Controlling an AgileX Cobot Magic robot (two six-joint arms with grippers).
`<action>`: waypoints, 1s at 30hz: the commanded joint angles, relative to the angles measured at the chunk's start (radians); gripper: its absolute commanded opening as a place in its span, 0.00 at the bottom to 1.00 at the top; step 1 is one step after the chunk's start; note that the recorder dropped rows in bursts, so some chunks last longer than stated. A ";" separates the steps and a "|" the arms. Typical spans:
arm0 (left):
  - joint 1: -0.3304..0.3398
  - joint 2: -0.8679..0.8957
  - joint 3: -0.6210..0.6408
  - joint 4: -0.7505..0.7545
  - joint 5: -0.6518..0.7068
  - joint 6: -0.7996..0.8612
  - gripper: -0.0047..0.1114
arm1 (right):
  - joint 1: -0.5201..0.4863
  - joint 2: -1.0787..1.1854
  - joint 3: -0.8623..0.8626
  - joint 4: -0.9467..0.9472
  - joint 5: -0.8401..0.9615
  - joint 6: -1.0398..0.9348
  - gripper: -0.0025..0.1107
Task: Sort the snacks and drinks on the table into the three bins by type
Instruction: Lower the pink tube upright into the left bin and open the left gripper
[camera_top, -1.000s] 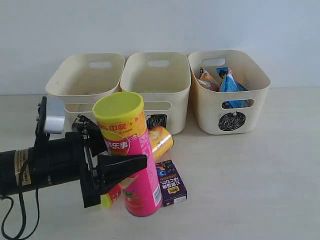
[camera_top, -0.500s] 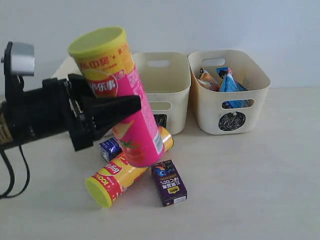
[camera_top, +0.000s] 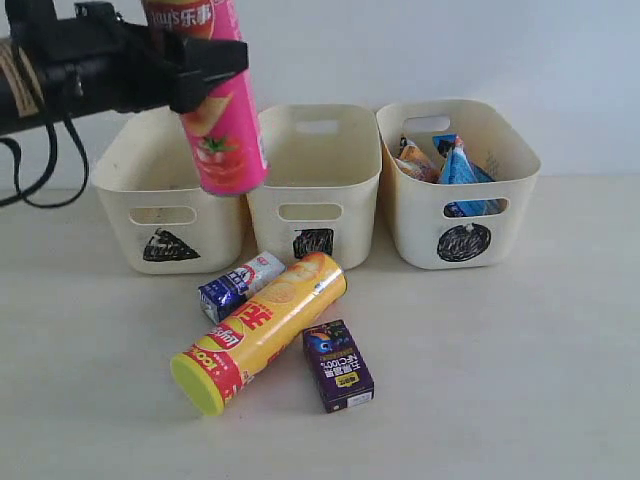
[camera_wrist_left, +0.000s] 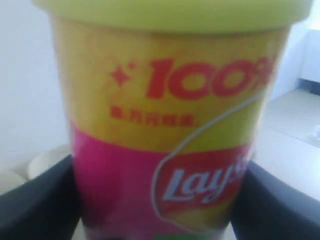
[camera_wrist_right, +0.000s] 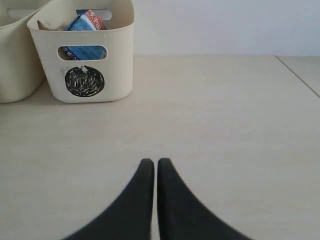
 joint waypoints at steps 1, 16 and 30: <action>-0.002 0.039 -0.124 -0.015 0.226 -0.006 0.07 | 0.000 -0.005 0.005 -0.003 -0.007 0.000 0.02; 0.057 0.363 -0.537 0.023 0.635 0.032 0.07 | 0.000 -0.005 0.005 -0.003 -0.005 0.000 0.02; 0.067 0.545 -0.654 -0.244 0.731 0.333 0.07 | 0.000 -0.005 0.005 -0.003 -0.005 0.000 0.02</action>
